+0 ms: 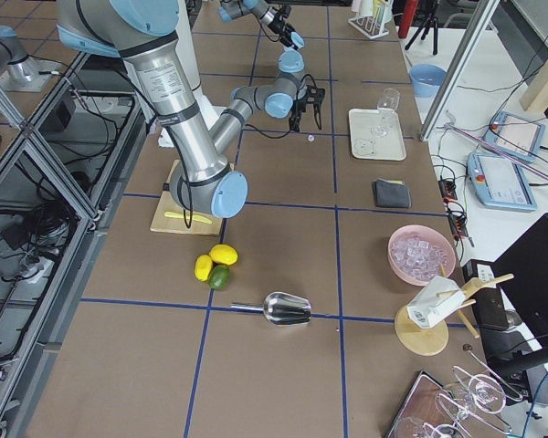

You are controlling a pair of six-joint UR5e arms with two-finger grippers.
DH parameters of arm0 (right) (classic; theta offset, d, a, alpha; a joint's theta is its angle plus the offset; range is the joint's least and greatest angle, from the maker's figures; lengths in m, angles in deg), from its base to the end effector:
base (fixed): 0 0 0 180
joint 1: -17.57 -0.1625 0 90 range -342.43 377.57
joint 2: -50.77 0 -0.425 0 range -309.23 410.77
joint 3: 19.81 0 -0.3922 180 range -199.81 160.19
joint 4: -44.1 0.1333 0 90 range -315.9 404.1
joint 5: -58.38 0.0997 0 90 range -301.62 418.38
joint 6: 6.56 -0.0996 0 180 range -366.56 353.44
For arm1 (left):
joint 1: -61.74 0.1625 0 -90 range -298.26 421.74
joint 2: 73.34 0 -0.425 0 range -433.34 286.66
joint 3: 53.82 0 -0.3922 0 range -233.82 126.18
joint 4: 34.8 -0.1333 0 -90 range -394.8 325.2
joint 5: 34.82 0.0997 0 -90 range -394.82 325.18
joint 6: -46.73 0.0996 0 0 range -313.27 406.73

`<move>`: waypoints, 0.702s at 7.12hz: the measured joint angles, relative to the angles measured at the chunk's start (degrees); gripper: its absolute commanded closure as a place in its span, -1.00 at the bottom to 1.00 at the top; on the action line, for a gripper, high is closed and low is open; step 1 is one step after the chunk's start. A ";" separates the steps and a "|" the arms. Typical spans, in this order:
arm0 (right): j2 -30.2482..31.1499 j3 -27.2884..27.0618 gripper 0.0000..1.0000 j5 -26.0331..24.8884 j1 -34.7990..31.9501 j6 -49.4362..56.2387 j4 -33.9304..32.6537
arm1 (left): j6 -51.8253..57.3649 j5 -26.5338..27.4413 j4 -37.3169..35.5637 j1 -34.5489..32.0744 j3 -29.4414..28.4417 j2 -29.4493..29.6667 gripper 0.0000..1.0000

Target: Pour ice into bowl

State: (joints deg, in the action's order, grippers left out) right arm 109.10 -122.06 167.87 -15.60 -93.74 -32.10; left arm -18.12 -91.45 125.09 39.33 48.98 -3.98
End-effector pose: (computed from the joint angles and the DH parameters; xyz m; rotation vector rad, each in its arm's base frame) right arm -0.4795 -0.4330 0.2180 0.0126 -1.0478 0.3094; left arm 0.2601 -0.3107 0.5646 0.9020 0.7497 -0.2728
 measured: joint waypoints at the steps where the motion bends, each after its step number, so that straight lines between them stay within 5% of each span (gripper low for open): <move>1: 0.02 0.02 -1.00 0.00 0.02 0.00 0.02 | -2.68 5.30 0.10 0.09 -1.01 0.74 1.00; 5: 0.03 0.03 -1.00 0.01 0.03 -0.08 0.11 | -6.78 20.47 0.25 0.59 -9.63 6.25 1.00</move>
State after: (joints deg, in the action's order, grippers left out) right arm 109.13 -122.03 167.89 -15.57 -93.83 -31.99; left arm -24.90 -70.98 125.33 39.92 39.35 2.27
